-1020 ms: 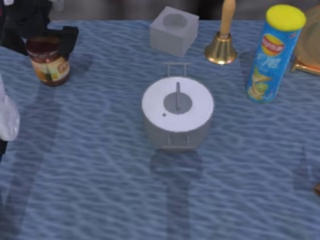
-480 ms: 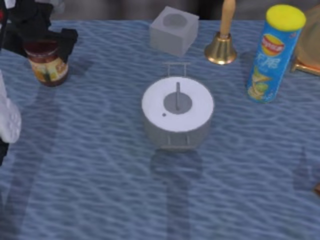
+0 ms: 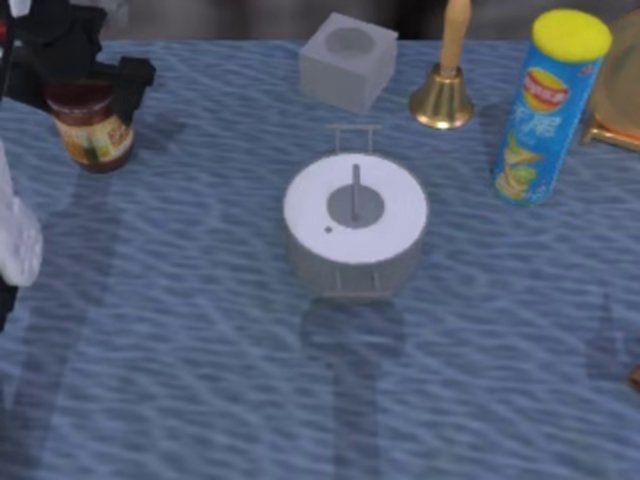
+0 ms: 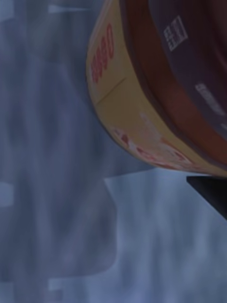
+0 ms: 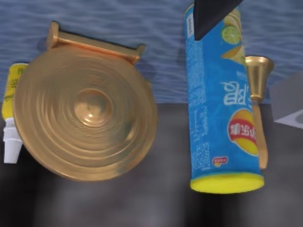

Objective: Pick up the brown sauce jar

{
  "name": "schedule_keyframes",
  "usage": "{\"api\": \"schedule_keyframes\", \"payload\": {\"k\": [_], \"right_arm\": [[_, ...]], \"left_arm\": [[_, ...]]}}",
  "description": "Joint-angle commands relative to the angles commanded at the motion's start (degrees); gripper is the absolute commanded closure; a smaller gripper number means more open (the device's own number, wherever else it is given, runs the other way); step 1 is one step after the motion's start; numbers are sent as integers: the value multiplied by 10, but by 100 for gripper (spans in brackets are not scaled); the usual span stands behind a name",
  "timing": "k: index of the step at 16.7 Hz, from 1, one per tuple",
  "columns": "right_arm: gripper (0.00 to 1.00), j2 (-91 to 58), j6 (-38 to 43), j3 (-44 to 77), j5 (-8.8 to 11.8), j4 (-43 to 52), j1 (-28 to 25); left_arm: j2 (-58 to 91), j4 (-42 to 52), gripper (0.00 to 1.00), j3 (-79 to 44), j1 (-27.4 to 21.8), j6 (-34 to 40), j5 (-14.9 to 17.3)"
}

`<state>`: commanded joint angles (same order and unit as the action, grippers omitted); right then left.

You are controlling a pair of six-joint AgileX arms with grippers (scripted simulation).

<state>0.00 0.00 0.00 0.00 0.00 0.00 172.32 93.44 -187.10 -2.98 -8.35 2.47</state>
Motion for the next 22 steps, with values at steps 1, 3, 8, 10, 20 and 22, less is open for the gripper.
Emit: {"api": "schedule_keyframes", "payload": {"k": [1,3,8,10,20,22], "right_arm": [[0,0,0,0,0,0,0],[0,0,0,0,0,0,0],[0,0,0,0,0,0,0],[0,0,0,0,0,0,0],[0,0,0,0,0,0,0],[0,0,0,0,0,0,0]], "left_arm": [[0,0,90,0,0,0,0],[0,0,100,0,0,0,0],[0,0,100,0,0,0,0],[0,0,100,0,0,0,0],[-165,-72,100,217,3,1,-3],[-230,-99,100,321,4,1,-4]]}}
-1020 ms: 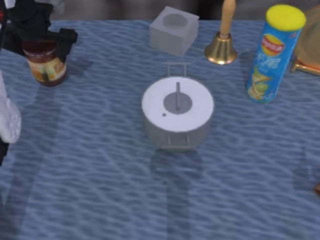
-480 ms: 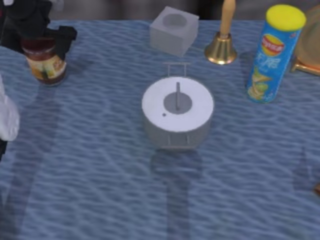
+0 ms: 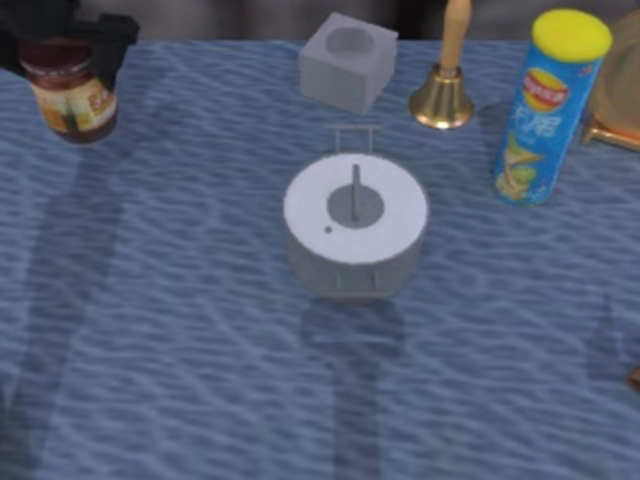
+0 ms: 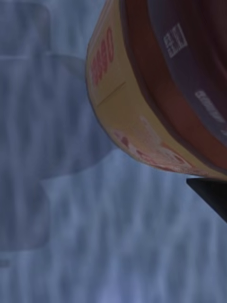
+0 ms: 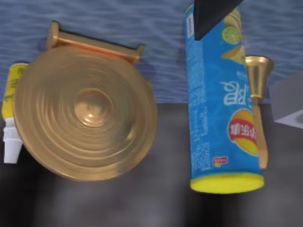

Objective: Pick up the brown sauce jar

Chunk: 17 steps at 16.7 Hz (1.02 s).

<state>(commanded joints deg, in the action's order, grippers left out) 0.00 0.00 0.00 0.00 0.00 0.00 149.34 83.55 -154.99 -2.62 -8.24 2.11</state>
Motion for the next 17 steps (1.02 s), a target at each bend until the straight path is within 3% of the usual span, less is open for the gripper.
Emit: {"api": "schedule_keyframes", "payload": {"k": [8,17], "right_arm": [[0,0,0,0,0,0,0],[0,0,0,0,0,0,0]], "left_arm": [[-245,-102,100,371,5,2,-4],[-291,-123,100,423,1,3,-5]]}}
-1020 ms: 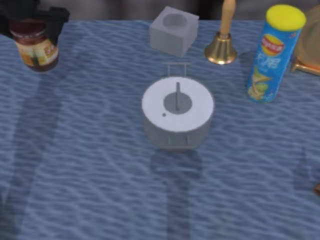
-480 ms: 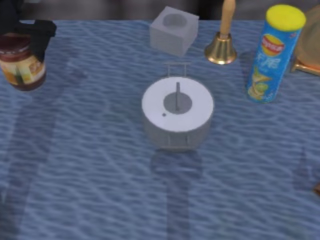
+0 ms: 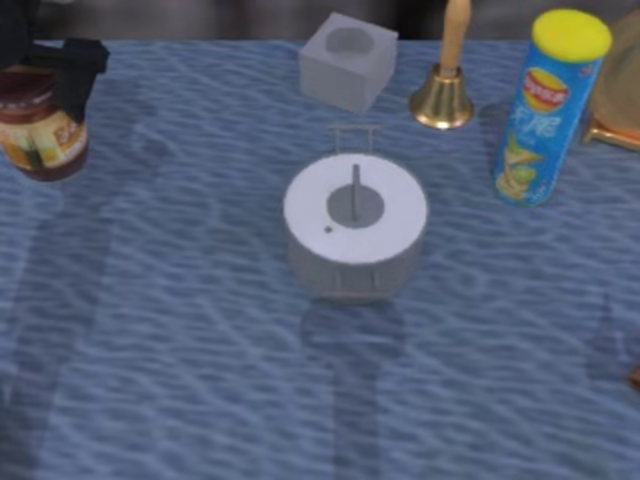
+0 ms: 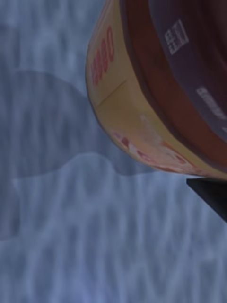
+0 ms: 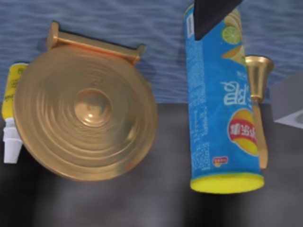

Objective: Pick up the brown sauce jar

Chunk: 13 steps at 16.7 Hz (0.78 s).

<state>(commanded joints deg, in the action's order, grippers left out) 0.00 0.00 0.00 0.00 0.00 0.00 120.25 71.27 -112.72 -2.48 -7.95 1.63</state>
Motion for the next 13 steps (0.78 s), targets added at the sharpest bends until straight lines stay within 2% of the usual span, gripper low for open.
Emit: {"api": "schedule_keyframes", "payload": {"k": [3,10,13], "right_arm": [[0,0,0,0,0,0,0],[0,0,0,0,0,0,0],[0,0,0,0,0,0,0]], "left_arm": [[-8,-21,100,29,-23,39,-8],[-44,-115,100,163,-131,217,-39],[-53,-136,100,190,-153,249,-46]]}}
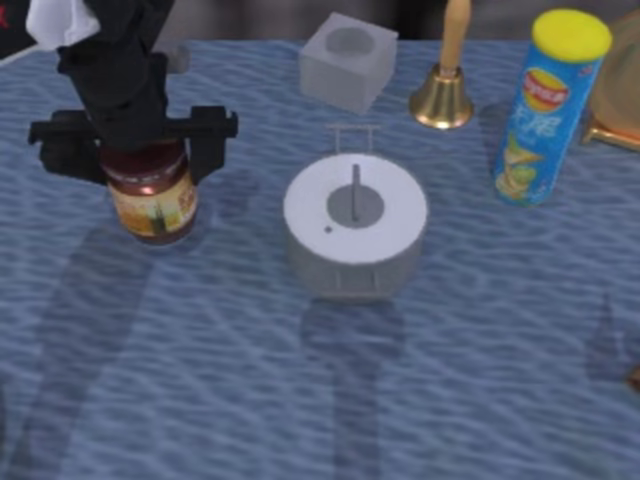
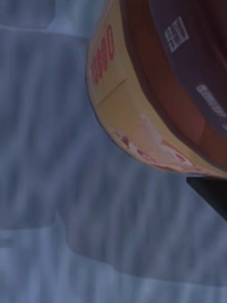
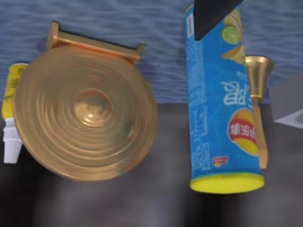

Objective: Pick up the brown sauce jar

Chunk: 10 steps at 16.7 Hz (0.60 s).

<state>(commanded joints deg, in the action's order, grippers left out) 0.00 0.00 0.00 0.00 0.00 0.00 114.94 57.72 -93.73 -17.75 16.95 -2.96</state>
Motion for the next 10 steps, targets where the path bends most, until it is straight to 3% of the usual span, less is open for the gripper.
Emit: {"api": "schedule_keyframes", "payload": {"k": [5,10], "right_arm": [[0,0,0,0,0,0,0],[0,0,0,0,0,0,0]], "left_arm": [[6,-9,100,7,4,-1,1],[32,-90,100,56,3,-4,1]]}}
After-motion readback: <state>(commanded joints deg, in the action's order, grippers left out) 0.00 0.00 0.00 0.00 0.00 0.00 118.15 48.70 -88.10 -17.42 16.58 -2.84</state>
